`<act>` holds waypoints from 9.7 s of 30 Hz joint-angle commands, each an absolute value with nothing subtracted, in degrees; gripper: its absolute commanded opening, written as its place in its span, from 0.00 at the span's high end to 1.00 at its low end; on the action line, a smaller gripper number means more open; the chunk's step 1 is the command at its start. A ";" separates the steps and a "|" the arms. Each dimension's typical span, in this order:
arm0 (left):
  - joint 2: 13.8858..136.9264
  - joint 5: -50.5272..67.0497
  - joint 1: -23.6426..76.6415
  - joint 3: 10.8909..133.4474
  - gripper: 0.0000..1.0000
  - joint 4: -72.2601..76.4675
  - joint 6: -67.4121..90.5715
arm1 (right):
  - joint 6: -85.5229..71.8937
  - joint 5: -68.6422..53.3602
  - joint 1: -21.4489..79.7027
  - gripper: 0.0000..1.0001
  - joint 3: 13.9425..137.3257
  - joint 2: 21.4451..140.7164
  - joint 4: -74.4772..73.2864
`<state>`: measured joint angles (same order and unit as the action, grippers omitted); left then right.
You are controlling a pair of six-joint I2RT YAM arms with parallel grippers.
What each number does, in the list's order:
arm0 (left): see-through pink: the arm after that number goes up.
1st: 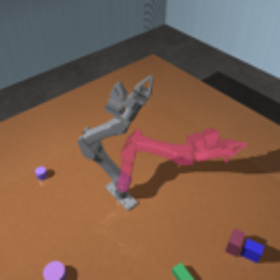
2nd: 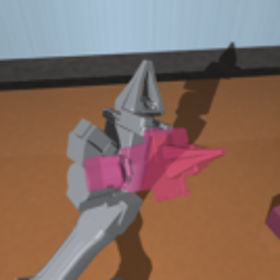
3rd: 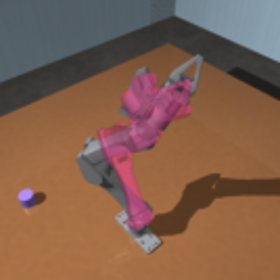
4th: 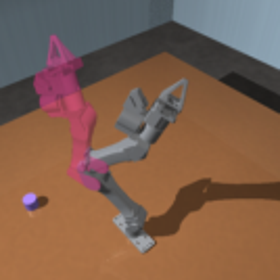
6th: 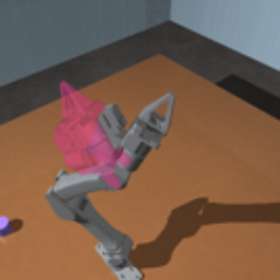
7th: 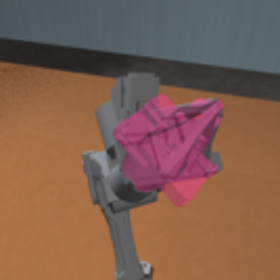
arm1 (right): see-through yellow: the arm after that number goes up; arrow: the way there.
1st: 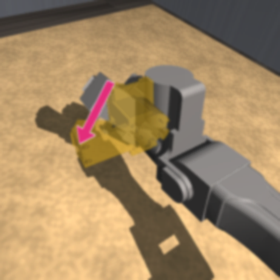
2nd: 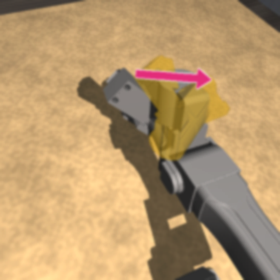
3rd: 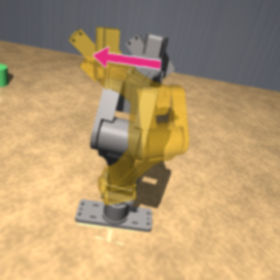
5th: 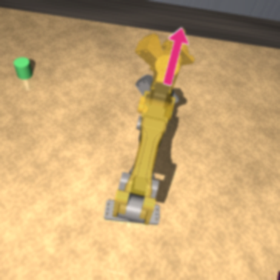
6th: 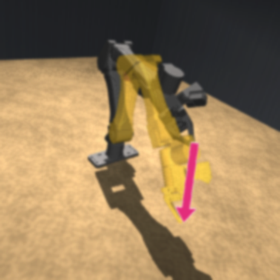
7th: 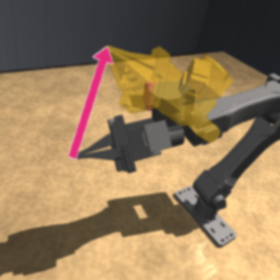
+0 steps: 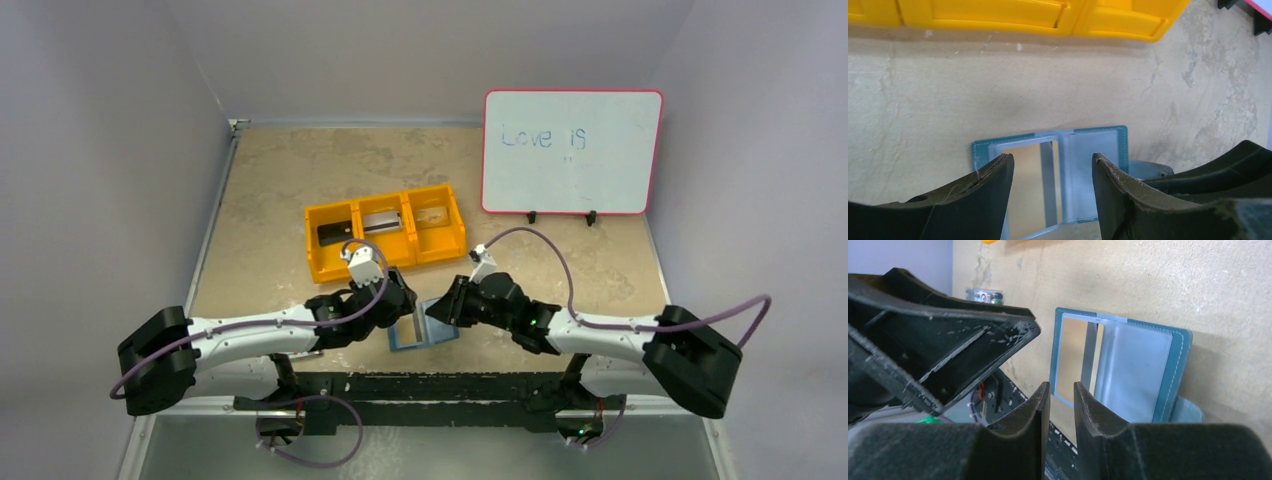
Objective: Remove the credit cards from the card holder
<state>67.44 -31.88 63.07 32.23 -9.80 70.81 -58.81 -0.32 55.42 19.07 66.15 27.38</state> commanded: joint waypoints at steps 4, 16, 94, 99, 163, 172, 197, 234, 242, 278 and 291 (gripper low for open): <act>64.08 -30.95 63.19 27.74 0.43 -9.50 68.51 | -56.05 -7.33 55.04 0.72 24.24 79.16 34.92; 72.55 -26.70 63.32 29.36 0.49 -9.46 65.22 | -57.30 -7.27 54.26 0.74 26.33 85.42 32.54; 68.31 -29.77 69.79 31.12 0.53 -7.20 70.62 | -60.82 -2.94 52.77 0.77 24.54 83.66 31.20; 68.61 -28.63 69.86 26.75 0.56 -2.10 74.60 | -60.69 -4.38 52.78 0.77 23.15 83.37 32.40; 85.27 -32.68 71.76 32.24 0.87 -11.90 70.24 | -71.02 -11.75 49.56 1.00 9.31 82.36 54.65; 86.64 -32.11 71.80 32.51 0.88 -11.09 70.18 | -71.19 -11.52 48.96 0.99 6.90 79.04 52.12; 86.50 -32.48 71.78 33.31 0.90 -11.69 70.48 | -71.53 -12.43 48.62 1.00 6.19 77.48 53.58; 79.68 -30.56 71.98 35.01 0.60 -11.93 59.55 | -70.39 -12.57 47.88 1.00 8.19 84.14 50.29; 88.47 -35.24 73.21 42.24 0.65 -24.11 57.97 | -70.23 -12.02 47.89 1.00 8.75 83.07 48.54; 95.32 -39.20 76.11 44.82 0.80 -28.56 61.66 | -70.96 -12.93 47.70 0.85 5.65 79.79 48.25; 95.62 -39.85 76.29 44.91 0.82 -29.15 62.10 | -73.43 -13.27 47.69 1.00 2.40 80.90 54.65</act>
